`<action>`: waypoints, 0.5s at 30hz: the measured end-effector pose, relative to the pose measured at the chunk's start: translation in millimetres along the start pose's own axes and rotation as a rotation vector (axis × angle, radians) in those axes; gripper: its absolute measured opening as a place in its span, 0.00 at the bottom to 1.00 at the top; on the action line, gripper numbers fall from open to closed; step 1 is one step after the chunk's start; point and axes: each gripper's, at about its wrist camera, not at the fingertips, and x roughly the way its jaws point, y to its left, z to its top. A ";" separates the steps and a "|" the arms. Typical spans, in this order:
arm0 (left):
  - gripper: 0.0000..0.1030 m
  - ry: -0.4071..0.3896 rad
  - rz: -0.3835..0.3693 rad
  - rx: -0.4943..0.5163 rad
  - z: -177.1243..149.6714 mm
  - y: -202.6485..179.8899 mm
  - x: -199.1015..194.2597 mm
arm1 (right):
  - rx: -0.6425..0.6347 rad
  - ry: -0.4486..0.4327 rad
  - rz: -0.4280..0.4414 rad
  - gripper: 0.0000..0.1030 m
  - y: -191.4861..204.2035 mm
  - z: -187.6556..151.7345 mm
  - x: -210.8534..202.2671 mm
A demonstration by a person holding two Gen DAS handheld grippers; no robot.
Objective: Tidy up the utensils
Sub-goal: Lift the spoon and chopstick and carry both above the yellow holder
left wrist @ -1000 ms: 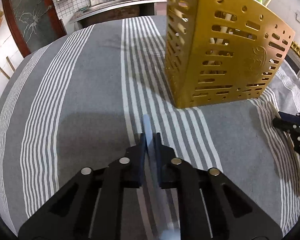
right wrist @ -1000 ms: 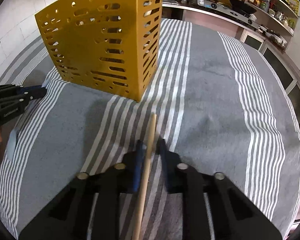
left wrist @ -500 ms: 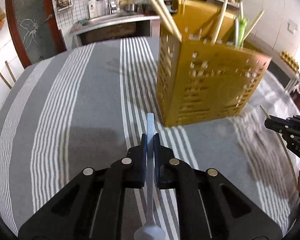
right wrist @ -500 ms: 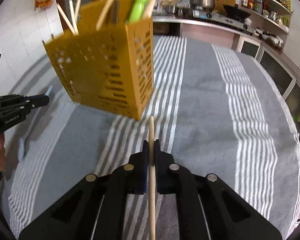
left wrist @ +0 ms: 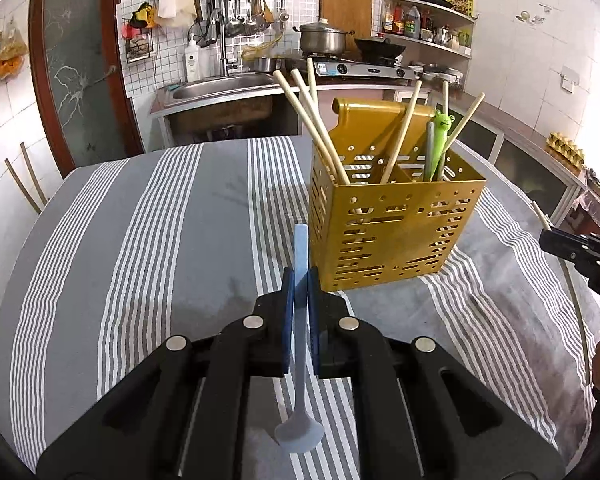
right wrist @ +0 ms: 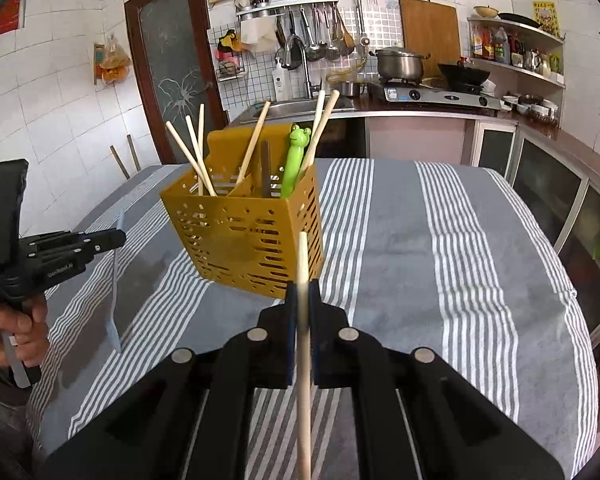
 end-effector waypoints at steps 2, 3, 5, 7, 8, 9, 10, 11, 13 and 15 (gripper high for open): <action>0.05 -0.003 -0.005 -0.001 -0.4 -1.0 -1.6 | 0.005 -0.004 0.001 0.06 -1.8 -0.3 -1.0; 0.05 -0.003 -0.008 -0.002 -0.8 -0.8 -2.5 | 0.013 -0.015 0.016 0.06 -2.4 -0.6 -2.2; 0.05 -0.007 -0.012 -0.001 -1.6 0.0 -4.8 | 0.029 -0.047 0.040 0.06 -3.2 -0.1 -7.5; 0.05 -0.012 -0.014 -0.007 -1.7 1.7 -6.9 | 0.038 -0.072 0.042 0.06 -3.9 1.1 -12.7; 0.05 -0.014 -0.014 -0.008 -1.8 2.4 -7.4 | 0.042 -0.083 0.045 0.06 -4.0 2.3 -14.4; 0.05 -0.015 -0.014 -0.010 -1.6 3.2 -7.5 | 0.045 -0.090 0.043 0.06 -4.5 3.5 -15.7; 0.05 -0.017 -0.015 -0.012 -1.0 3.4 -7.9 | 0.045 -0.093 0.040 0.06 -4.9 4.0 -16.5; 0.05 -0.020 -0.017 -0.015 -0.7 4.0 -9.0 | 0.044 -0.096 0.042 0.06 -5.2 4.9 -17.4; 0.05 -0.028 -0.021 -0.022 -0.5 4.8 -11.6 | 0.041 -0.100 0.043 0.06 -4.8 5.4 -18.3; 0.05 -0.035 -0.025 -0.026 0.0 4.9 -14.6 | 0.043 -0.103 0.044 0.06 -5.5 6.0 -18.7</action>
